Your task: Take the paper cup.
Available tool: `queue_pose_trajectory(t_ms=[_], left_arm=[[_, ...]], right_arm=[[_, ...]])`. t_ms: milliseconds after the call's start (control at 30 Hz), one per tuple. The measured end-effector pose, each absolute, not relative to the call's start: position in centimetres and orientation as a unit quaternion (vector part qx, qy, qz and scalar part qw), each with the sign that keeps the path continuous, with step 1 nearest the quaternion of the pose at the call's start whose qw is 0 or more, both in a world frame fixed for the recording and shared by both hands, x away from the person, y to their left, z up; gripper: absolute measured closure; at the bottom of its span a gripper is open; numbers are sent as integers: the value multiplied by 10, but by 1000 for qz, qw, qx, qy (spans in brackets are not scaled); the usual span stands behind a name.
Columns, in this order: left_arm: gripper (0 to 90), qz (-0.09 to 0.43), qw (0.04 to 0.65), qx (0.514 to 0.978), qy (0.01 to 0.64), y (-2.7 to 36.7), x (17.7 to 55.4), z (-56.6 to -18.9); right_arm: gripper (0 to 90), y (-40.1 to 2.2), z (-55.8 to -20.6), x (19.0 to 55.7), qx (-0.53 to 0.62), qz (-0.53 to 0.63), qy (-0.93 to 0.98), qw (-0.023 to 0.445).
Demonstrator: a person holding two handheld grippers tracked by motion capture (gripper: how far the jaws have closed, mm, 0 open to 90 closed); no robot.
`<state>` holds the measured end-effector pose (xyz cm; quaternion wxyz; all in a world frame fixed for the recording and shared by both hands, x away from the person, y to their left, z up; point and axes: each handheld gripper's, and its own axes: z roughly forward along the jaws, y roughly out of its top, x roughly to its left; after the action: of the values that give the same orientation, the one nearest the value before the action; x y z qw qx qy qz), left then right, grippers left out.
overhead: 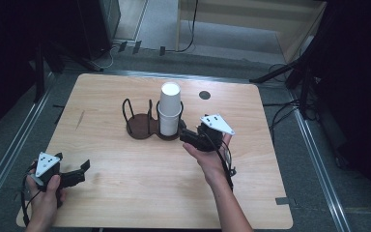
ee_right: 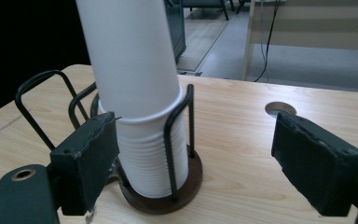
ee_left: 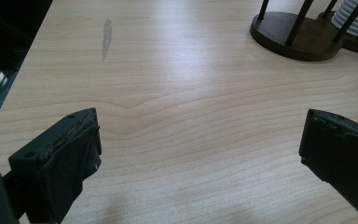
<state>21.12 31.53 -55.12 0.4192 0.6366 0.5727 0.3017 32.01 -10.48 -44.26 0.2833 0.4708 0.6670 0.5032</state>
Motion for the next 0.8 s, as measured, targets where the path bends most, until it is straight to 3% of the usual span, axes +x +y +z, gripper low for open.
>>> queue_pose_trajectory(t_ms=[800], left_arm=[[0,296,418,640,573,316,211,-551]], right_arm=[[142,-48,-436,362,464,495,681,275]])
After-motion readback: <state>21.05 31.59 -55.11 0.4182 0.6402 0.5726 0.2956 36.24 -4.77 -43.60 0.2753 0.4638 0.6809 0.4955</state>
